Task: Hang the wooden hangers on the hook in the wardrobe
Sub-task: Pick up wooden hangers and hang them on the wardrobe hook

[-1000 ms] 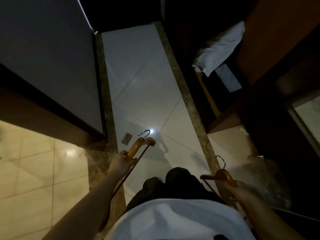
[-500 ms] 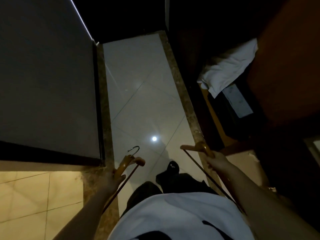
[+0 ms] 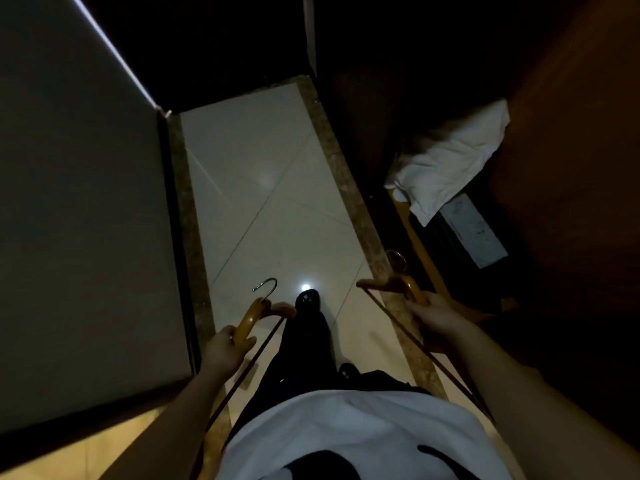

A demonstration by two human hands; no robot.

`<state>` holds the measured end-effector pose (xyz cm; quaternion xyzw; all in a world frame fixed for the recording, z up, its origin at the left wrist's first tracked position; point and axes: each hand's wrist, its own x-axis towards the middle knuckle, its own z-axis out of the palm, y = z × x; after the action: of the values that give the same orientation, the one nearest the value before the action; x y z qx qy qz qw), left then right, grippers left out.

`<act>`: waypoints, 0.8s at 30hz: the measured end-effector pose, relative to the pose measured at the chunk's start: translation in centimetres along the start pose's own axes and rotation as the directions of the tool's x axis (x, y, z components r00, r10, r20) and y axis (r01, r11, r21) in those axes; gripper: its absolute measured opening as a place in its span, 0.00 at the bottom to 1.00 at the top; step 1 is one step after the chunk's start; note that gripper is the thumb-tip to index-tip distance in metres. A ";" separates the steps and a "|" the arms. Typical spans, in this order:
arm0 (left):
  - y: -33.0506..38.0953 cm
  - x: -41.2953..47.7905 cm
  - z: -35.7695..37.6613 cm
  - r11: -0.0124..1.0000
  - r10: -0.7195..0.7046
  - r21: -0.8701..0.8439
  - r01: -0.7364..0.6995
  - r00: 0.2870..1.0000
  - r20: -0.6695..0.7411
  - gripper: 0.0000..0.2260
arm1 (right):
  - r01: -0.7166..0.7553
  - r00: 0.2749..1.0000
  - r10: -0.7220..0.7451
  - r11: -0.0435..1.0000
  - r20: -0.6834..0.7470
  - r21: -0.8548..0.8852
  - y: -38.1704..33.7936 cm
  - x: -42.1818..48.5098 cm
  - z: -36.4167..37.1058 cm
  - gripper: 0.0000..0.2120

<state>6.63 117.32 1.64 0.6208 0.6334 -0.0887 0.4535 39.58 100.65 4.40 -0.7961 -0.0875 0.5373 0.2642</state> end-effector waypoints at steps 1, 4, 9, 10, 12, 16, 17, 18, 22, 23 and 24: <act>1.6 1.6 -0.5 1.000 0.025 0.009 -0.025 1.000 0.006 0.08 | -0.031 0.999 0.031 0.999 -0.014 0.011 0.2 0.6 -0.2 0.06; 7.1 6.3 -2.0 0.993 0.113 0.027 -0.114 0.993 0.035 0.08 | -0.111 0.991 0.114 0.993 -0.064 0.044 0.5 2.2 -0.7 0.09; 15.2 13.0 -4.4 0.952 0.269 0.108 -0.286 0.952 0.144 0.09 | -0.215 0.960 0.230 0.971 -0.159 0.107 -0.3 3.2 -1.1 0.12; 16.6 14.2 -4.8 0.943 0.288 0.118 -0.310 0.942 0.172 0.09 | -0.218 0.955 0.239 0.967 -0.176 0.129 -0.6 3.5 -1.2 0.11; 19.0 16.3 -5.5 0.926 0.316 0.141 -0.349 0.925 0.213 0.09 | -0.225 0.945 0.258 0.959 -0.203 0.170 -1.8 4.0 -1.5 0.10; 22.0 19.6 -6.0 0.898 0.326 0.210 -0.386 0.906 0.269 0.09 | -0.224 0.922 0.286 0.944 -0.262 0.243 -4.9 5.5 -2.6 0.07; 22.5 20.3 -6.0 0.894 0.319 0.228 -0.386 0.906 0.279 0.09 | -0.205 0.917 0.275 0.946 -0.289 0.249 -5.9 6.3 -3.0 0.06; 23.1 21.1 -5.9 0.891 0.307 0.248 -0.381 0.906 0.290 0.09 | -0.165 0.917 0.237 0.958 -0.320 0.236 -6.7 7.2 -3.5 0.06; 25.7 24.0 -5.7 0.855 0.274 0.350 -0.383 0.906 0.323 0.09 | -0.043 0.918 0.135 0.969 -0.374 0.243 -10.3 10.8 -6.7 0.09; 26.5 24.8 -5.5 0.835 0.274 0.384 -0.394 0.904 0.329 0.10 | -0.036 0.925 0.131 0.965 -0.357 0.259 -11.3 11.5 -7.7 0.07; 27.4 25.4 -5.4 0.817 0.275 0.414 -0.402 0.902 0.333 0.10 | -0.026 0.929 0.127 0.959 -0.347 0.281 -12.5 12.1 -8.7 0.06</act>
<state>32.53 144.75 -0.28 0.7987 0.4061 -0.2380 0.3749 54.16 113.47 3.50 -0.8404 0.0683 0.3987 0.3608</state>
